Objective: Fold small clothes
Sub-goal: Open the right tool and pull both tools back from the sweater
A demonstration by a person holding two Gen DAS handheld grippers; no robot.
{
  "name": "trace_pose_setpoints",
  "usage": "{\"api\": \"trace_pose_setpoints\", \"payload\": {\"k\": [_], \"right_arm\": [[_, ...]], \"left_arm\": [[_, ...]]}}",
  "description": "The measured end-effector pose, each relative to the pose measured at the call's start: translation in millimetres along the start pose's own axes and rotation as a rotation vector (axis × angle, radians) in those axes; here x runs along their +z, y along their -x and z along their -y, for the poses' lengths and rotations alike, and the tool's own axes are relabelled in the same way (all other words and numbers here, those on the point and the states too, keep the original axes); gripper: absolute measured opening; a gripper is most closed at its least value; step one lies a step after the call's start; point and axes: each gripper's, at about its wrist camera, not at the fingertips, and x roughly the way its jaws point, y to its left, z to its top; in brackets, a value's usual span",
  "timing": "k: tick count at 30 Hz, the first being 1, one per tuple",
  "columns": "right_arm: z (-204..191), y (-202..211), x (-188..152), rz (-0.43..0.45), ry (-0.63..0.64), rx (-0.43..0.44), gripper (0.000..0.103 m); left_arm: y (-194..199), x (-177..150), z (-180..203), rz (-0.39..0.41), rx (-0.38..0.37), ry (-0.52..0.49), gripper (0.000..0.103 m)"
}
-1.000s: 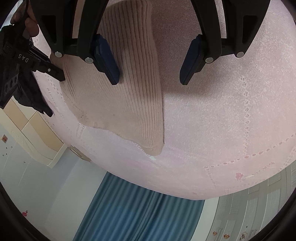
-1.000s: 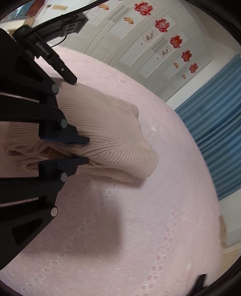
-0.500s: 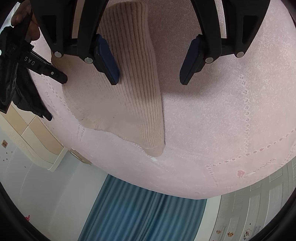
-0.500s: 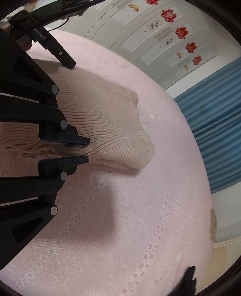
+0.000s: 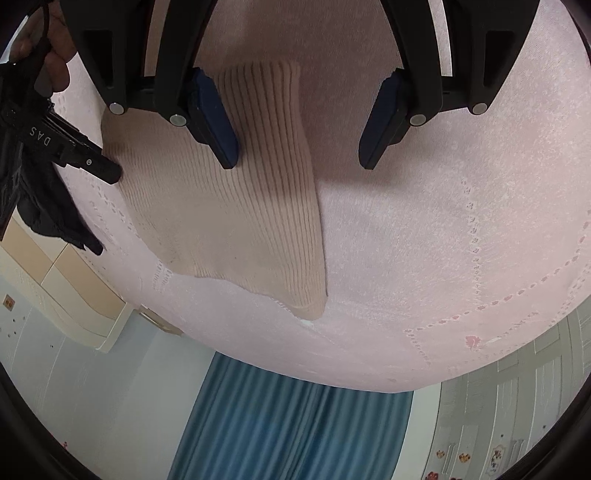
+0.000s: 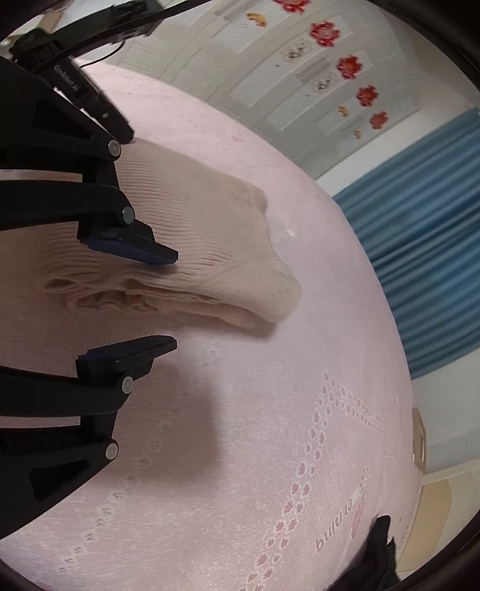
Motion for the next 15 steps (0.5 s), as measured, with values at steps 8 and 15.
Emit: {"api": "trace_pose_setpoints", "payload": {"k": [8,15], "right_arm": [[-12.4,12.5,-29.9,-0.034,0.065,-0.052,0.04],[-22.6,37.6,-52.0,-0.048,0.116,-0.118,0.04]], "left_arm": [[21.7,-19.6,-11.8,-0.006,0.028,0.022,0.066],[48.8,-42.2,-23.0,-0.05,0.064,0.044,0.064]]}}
